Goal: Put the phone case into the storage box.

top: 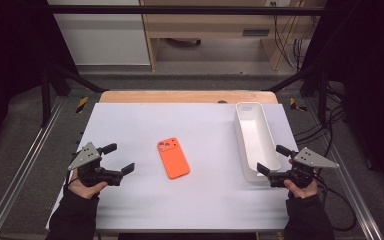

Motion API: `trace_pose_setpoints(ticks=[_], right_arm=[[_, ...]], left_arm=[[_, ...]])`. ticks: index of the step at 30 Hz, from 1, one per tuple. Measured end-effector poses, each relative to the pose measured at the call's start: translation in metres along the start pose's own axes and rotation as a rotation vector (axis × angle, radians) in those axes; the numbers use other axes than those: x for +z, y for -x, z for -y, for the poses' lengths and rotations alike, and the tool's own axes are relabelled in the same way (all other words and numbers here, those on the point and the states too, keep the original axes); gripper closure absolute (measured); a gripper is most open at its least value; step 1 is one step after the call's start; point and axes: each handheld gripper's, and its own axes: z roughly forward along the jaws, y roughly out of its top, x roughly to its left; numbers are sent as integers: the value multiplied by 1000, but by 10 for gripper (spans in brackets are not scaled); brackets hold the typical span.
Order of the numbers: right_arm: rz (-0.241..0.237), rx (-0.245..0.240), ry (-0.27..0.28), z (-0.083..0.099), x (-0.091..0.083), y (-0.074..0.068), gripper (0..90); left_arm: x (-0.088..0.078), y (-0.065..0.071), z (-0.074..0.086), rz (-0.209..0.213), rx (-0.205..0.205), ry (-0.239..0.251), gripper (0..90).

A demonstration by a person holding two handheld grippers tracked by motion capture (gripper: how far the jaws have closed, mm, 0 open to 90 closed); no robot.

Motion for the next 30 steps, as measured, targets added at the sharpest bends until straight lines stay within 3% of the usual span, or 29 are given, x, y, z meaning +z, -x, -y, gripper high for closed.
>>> trace_pose_setpoints(ticks=[18, 30], right_arm=[[-3, -15, -11, 1, 1, -1, 4], [-1, -22, -18, 1, 2, -1, 4]], left_arm=[[7, 4, -3, 3, 3, -21, 0], [19, 17, -10, 6, 28, -64, 0]])
